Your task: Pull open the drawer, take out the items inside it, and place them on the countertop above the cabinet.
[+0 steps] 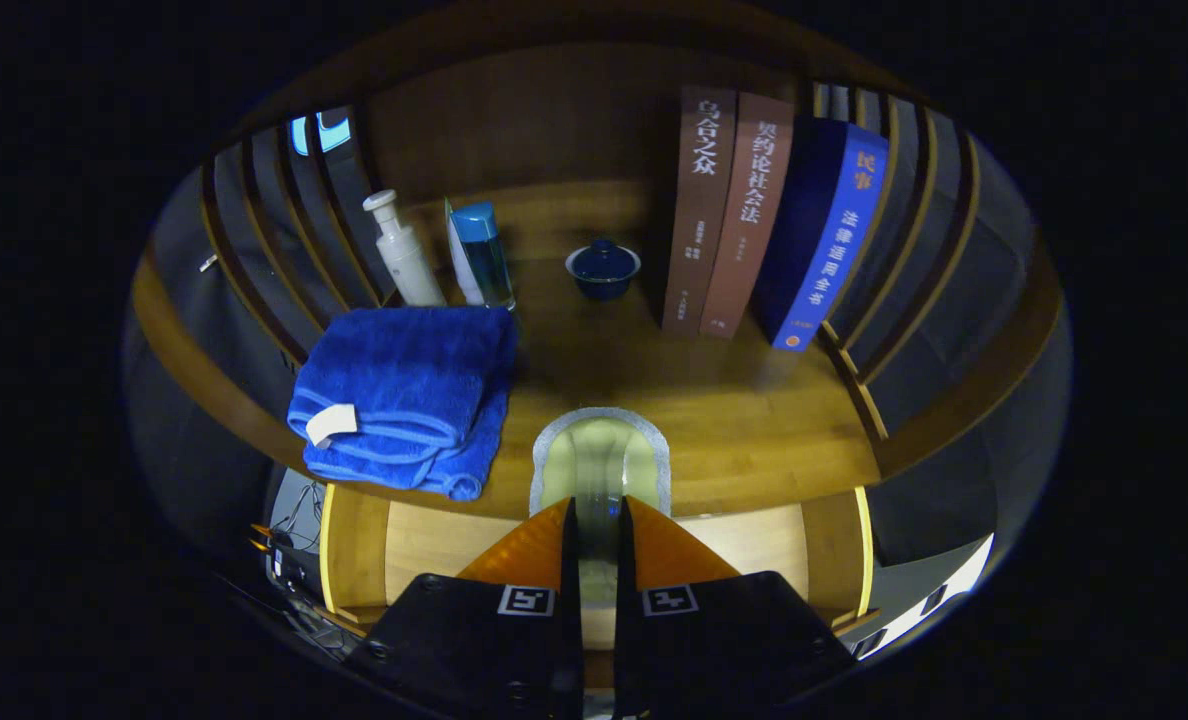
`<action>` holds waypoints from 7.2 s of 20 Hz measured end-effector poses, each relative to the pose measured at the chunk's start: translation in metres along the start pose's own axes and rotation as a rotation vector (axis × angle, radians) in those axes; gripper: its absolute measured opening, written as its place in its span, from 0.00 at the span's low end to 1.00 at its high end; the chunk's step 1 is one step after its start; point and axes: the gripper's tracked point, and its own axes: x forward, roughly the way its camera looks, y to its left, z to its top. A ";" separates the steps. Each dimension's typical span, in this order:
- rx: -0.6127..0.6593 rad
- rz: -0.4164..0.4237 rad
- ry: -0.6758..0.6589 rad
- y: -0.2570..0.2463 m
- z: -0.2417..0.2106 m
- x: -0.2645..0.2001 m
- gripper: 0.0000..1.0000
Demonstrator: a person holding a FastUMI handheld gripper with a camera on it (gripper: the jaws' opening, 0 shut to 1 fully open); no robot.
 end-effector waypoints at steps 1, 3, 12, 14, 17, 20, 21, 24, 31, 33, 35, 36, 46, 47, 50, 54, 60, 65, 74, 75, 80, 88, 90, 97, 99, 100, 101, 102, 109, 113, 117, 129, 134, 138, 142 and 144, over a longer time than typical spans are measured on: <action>-0.005 0.001 0.011 0.000 0.005 0.007 0.17; -0.016 0.006 0.023 0.003 0.016 0.021 0.17; -0.035 0.012 0.073 -0.002 0.036 0.070 0.17; -0.027 0.013 0.080 -0.005 0.036 0.077 0.21; -0.005 0.024 0.072 -0.006 0.038 0.079 0.43; 0.013 0.033 0.073 -0.007 0.034 0.082 0.77; 0.018 0.038 0.077 -0.007 0.030 0.080 0.89; 0.022 0.072 0.052 0.002 0.030 0.080 1.00; 0.033 0.075 -0.075 0.004 0.036 0.050 1.00; 0.030 0.077 -0.135 0.005 0.038 0.034 1.00; 0.030 0.088 -0.208 0.007 0.037 0.015 1.00; 0.030 0.096 -0.244 0.009 0.036 0.007 1.00; 0.050 0.070 -0.730 0.001 0.001 -0.124 0.99; 0.061 0.076 -0.754 0.002 -0.008 -0.135 0.99; 0.071 0.067 -0.764 -0.005 -0.053 -0.150 1.00; 0.102 0.080 -0.802 -0.017 -0.108 -0.169 0.99; 0.061 0.047 -0.844 -0.021 -0.171 -0.164 0.99; -0.014 0.070 -0.853 0.007 -0.205 -0.147 0.99; 0.039 0.055 -0.687 0.008 -0.245 -0.060 1.00; 0.039 0.051 -0.670 0.006 -0.246 -0.053 1.00; 0.031 0.049 -0.658 0.004 -0.238 -0.043 1.00; 0.039 0.027 -0.679 -0.001 -0.228 -0.051 1.00; 0.030 0.022 -0.711 -0.001 -0.220 -0.058 0.99; 0.049 0.040 -0.693 0.000 -0.190 -0.042 1.00; 0.048 0.034 -0.683 0.000 -0.182 -0.036 1.00; 0.043 0.032 -0.678 -0.001 -0.178 -0.031 0.99; 0.033 0.029 -0.674 0.000 -0.174 -0.028 0.99; 0.024 0.028 -0.668 0.000 -0.171 -0.025 0.99; -0.004 0.032 -0.661 0.002 -0.146 -0.001 0.99; -0.006 0.032 -0.658 0.002 -0.133 0.009 0.99; 0.014 0.037 -0.654 0.002 -0.119 0.020 0.98; 0.017 0.043 -0.628 0.002 -0.079 0.054 0.98; -0.011 0.039 -0.630 0.000 -0.081 0.053 0.98; -0.109 0.022 -0.581 0.008 -0.087 0.054 0.99; -0.101 0.014 -0.604 0.006 -0.086 0.027 1.00; -0.067 0.017 -0.621 0.002 -0.086 0.010 1.00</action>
